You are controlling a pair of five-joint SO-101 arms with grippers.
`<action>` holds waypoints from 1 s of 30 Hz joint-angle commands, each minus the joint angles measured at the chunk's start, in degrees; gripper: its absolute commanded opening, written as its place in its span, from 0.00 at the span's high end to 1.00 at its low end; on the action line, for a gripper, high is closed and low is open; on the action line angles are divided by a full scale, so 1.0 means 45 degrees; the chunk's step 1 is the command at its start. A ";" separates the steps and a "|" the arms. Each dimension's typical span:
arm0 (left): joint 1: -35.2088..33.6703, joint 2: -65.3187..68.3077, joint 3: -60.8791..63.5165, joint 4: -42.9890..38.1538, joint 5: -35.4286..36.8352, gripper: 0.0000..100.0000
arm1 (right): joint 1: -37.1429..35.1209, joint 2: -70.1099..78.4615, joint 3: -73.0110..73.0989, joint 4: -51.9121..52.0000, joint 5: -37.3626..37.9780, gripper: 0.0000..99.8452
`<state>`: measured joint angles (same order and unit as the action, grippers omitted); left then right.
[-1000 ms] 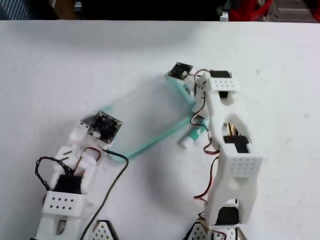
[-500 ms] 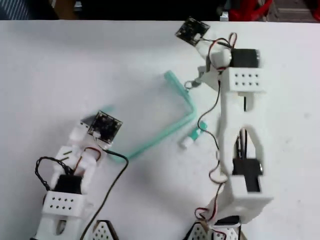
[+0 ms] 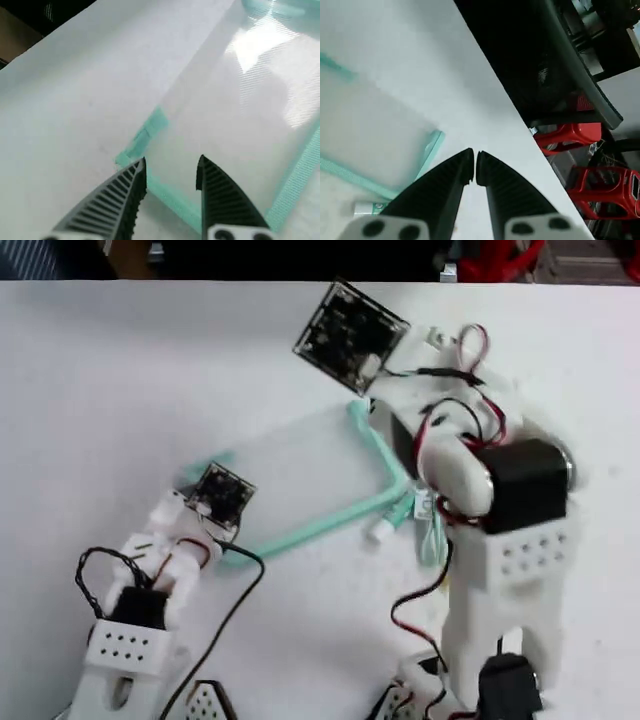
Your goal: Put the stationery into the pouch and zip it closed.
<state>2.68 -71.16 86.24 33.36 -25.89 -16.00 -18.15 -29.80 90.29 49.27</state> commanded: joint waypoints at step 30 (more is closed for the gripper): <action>-0.0147 0.0342 -0.1172 -0.0039 0.0684 0.82 | 0.3214 0.9739 0.4845 -0.5695 0.6720 0.78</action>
<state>-0.40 -71.16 86.24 29.67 -23.69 -0.18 26.68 -7.65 63.56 77.41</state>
